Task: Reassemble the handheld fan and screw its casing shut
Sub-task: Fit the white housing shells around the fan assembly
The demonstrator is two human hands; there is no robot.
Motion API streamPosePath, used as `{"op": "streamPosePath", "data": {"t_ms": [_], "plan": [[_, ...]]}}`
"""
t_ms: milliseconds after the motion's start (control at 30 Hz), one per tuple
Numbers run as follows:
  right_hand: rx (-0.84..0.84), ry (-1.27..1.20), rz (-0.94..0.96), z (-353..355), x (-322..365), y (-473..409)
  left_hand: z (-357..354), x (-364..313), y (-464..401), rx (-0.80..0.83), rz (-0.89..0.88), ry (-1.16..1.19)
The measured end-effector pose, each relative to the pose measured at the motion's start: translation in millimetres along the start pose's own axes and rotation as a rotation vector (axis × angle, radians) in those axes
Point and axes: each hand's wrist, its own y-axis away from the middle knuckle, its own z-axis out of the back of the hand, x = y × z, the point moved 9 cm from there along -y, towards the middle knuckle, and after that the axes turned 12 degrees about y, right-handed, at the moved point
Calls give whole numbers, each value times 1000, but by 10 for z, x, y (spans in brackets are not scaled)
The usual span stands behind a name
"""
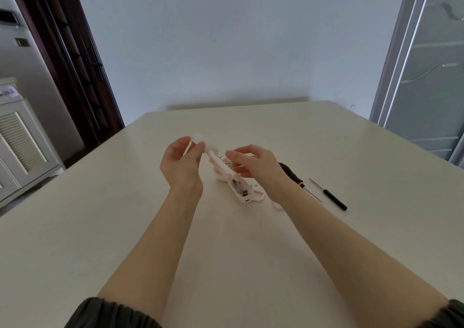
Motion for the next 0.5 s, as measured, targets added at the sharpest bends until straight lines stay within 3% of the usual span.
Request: {"op": "streamPosePath", "data": {"t_ms": [267,500], "plan": [[83,-45,-63,-158,-1,69,-41,317,42,17,313,279],[-135,186,23,1,79,77,-70,370,27,82,347,175]]}}
